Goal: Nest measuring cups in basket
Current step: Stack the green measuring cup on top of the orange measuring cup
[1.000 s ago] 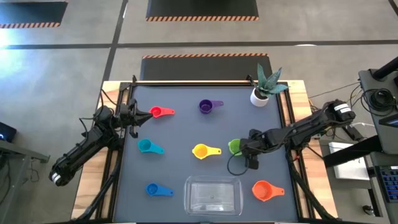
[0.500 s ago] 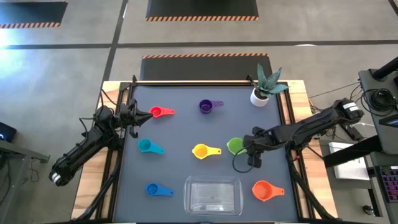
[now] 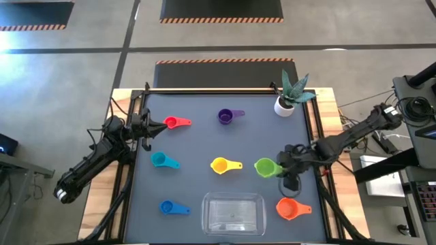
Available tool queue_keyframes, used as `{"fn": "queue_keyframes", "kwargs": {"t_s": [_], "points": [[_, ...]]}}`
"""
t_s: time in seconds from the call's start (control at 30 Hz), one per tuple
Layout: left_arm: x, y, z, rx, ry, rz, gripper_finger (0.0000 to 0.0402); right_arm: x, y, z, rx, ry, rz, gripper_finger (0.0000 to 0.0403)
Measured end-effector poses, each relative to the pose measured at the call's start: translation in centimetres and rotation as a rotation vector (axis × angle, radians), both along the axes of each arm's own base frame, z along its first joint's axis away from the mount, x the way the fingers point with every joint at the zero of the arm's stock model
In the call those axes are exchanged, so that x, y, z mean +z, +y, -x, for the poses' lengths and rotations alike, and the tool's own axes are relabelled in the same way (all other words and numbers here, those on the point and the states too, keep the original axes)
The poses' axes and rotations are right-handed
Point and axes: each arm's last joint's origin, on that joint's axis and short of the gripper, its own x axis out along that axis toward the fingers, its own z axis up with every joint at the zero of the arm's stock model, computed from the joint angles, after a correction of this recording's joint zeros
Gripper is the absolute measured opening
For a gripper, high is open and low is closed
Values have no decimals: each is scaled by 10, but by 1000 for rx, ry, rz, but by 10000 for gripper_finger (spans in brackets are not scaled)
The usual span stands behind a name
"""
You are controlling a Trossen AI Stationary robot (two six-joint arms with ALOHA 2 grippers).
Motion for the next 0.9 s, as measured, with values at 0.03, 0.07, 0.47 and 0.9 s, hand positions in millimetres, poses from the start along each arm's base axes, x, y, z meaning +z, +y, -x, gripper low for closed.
{"fn": "queue_keyframes", "kwargs": {"t_s": [0.03, 0.07, 0.47, 0.9], "points": [[0, 0, 0, 0, 0, 0, 0, 2, 4, 3, 4, -9, -19, 129], [0, 0, 0, 0, 0, 0, 0, 4, 7, 7, 7, -14, -38, 127], [0, 0, 0, 0, 0, 0, 0, 14, 51, 29, 33, -36, -271, 126], [0, 0, 0, 0, 0, 0, 0, 41, 116, 37, 97, 167, -91, 127]]}}
